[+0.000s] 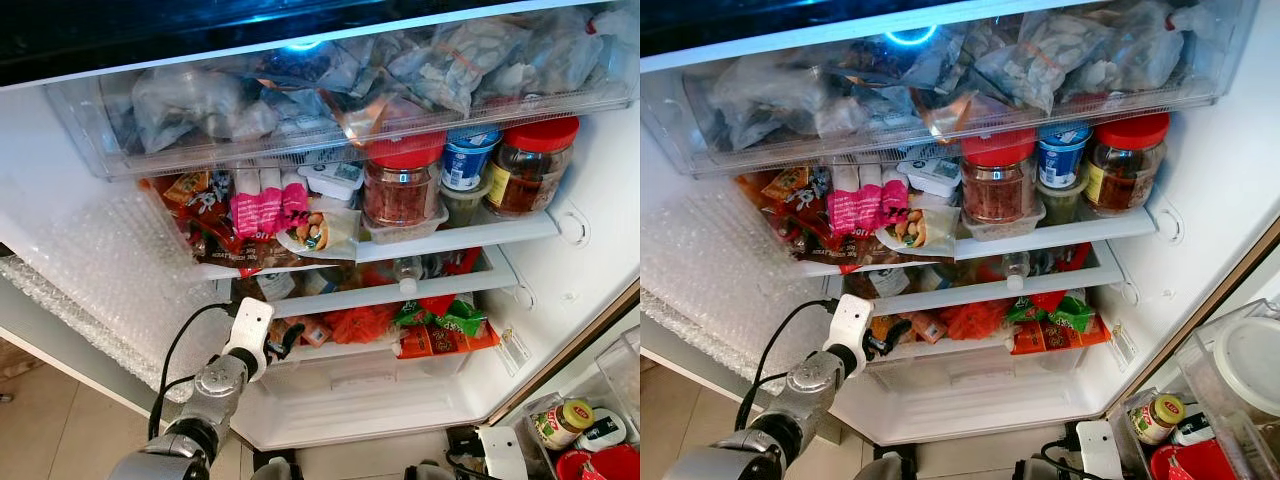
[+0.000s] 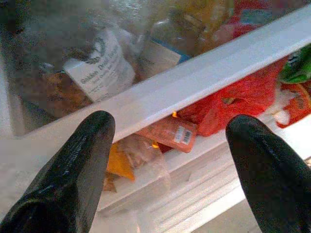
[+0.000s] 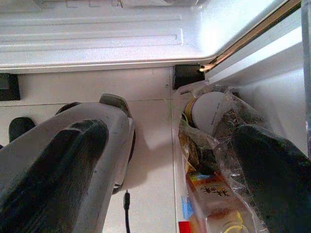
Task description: Restocking fridge
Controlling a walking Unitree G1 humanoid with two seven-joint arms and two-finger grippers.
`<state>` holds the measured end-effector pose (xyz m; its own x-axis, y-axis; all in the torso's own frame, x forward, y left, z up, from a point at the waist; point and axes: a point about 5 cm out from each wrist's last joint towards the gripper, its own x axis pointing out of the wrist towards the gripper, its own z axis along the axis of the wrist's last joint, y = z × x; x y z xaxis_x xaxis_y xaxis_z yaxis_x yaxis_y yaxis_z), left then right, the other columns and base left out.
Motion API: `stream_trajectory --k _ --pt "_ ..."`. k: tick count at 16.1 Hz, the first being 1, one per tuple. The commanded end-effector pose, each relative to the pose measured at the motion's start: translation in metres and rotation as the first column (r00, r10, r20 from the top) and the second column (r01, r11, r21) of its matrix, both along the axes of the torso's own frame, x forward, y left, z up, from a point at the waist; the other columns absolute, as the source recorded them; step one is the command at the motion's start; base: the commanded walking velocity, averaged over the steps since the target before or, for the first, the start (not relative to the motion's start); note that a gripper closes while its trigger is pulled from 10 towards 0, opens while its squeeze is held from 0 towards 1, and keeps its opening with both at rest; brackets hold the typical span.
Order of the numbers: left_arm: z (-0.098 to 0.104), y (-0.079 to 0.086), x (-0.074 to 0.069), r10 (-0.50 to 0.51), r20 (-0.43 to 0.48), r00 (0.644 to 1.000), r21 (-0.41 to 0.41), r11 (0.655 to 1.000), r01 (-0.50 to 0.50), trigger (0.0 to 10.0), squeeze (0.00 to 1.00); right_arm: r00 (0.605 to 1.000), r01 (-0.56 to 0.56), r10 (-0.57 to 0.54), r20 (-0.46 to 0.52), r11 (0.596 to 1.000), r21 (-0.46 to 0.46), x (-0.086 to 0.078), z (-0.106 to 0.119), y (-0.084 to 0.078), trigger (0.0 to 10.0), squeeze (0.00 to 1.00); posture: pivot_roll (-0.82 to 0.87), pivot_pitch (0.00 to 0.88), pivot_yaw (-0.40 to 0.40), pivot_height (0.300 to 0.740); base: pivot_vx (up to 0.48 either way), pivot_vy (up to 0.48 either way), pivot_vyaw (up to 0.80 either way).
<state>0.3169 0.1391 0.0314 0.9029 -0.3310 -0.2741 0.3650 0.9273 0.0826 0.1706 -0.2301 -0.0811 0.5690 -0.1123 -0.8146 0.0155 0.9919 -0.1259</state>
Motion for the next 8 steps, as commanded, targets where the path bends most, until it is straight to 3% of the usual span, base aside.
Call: stream_trajectory --k 1,8 --pt "-0.0008 0.0021 -0.0036 -0.019 0.018 1.0 -0.007 1.0 0.019 10.0 0.0 0.998 0.004 -0.004 -0.064 1.0 0.008 -0.0154 -0.0076 0.0017 10.0 0.0 -0.04 0.085 0.099 0.665 0.0 0.0 0.0" --pt "-0.0032 0.006 -0.0081 -0.022 0.015 1.0 -0.043 0.999 0.023 10.0 0.0 0.998 0.001 -0.001 -0.065 1.0 0.011 -0.0156 -0.0079 0.0028 10.0 0.0 -0.04 0.083 0.103 0.665 0.0 0.0 0.0"
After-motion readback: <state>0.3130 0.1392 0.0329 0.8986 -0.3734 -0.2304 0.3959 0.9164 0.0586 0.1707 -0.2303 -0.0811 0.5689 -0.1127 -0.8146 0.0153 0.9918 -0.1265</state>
